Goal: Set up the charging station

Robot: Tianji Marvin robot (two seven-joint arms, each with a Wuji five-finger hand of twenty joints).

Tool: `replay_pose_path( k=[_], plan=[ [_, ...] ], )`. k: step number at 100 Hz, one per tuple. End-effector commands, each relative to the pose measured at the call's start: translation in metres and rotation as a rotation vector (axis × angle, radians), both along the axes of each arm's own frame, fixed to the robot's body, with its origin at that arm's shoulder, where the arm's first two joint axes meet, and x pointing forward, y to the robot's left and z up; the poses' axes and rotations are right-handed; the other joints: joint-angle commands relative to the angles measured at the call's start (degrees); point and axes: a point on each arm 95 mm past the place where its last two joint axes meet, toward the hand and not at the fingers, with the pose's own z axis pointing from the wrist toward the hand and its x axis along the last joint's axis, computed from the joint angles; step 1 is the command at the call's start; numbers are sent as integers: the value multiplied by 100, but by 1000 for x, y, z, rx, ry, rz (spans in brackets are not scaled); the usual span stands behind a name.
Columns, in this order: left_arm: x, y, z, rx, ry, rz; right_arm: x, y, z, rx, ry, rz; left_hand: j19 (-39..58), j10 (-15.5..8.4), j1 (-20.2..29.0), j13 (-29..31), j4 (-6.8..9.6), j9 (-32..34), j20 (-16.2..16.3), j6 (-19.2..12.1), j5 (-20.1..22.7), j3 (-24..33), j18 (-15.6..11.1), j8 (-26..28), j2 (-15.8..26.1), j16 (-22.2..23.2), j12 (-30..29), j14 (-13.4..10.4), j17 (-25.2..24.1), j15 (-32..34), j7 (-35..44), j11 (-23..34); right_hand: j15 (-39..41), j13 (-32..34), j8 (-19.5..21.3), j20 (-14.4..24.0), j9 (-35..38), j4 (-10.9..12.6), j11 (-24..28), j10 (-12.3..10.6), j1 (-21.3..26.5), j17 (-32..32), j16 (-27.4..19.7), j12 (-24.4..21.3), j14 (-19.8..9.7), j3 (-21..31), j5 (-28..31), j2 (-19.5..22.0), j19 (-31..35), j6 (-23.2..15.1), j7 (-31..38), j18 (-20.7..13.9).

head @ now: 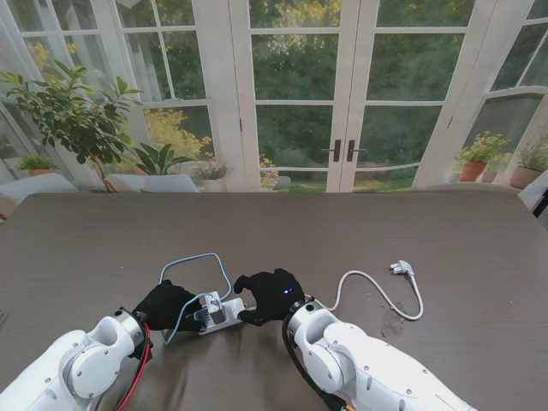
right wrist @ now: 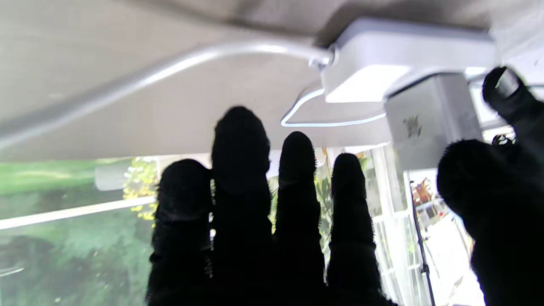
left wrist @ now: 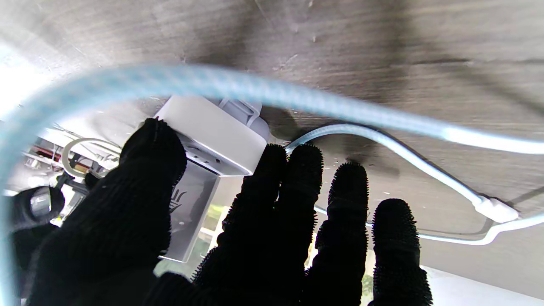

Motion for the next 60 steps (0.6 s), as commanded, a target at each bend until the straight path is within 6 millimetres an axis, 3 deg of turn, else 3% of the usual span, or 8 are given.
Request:
replay_pose_path(
  k=[1, 5, 9, 31, 60],
  plan=[
    [-3, 1, -3, 9, 13, -4, 4, 4, 11, 27, -2, -13, -193, -106, -39, -265, 324, -330, -85, -510, 394, 693, 41, 341, 510, -105, -260, -20, -202, -266, -216, -220, -513, -232, -143, -159, -244, 196, -273, 81, -168, -178, -212, -343, 153, -126, -110, 124, -353, -118, -60, 254],
    [-2, 2, -1, 6, 7, -1, 7, 2, 15, 35, -3, -26, -352, -109, -281, -413, 494, -507, -140, -507, 263, 846, 21, 393, 535, -202, -388, -43, -274, -423, -558, -309, -850, -380, -145, -267, -350, 198, -415, 92, -168, -274, -326, -503, 187, -164, -117, 135, -613, -118, -68, 315],
    [-2, 2, 1, 1, 1, 3, 9, 0, 18, 39, -3, -37, -461, -75, -380, -532, 532, -669, -176, -514, 105, 850, 1, 383, 508, -265, -462, -67, -335, -537, -725, -385, -1125, -471, -149, -335, -399, 203, -505, 91, -171, -324, -421, -625, 209, -201, -125, 154, -777, -135, -79, 342],
    [-1, 4, 11, -28, -32, 21, 21, -12, 27, 65, 9, -96, -1263, -37, -739, -1133, 567, -1400, -419, -461, -635, 362, -63, 253, 483, -677, -877, -120, -566, -1196, -1308, -675, -2115, -696, -163, -598, -556, 213, -776, 114, -175, -465, -790, -1016, 312, -281, -142, 215, -1395, -134, -107, 475],
    [2, 11, 35, -88, -114, 66, 22, -28, 39, 173, 40, -152, -1723, -98, -673, -1386, 623, -1755, -550, -566, -843, 103, -92, 193, 628, -910, -1142, -148, -613, -1513, -1415, -794, -3408, -1151, -120, -1056, -1084, 208, -1127, 159, -123, -386, -1499, -1602, 255, -119, -297, 180, -2182, -26, 6, 524]
  ],
)
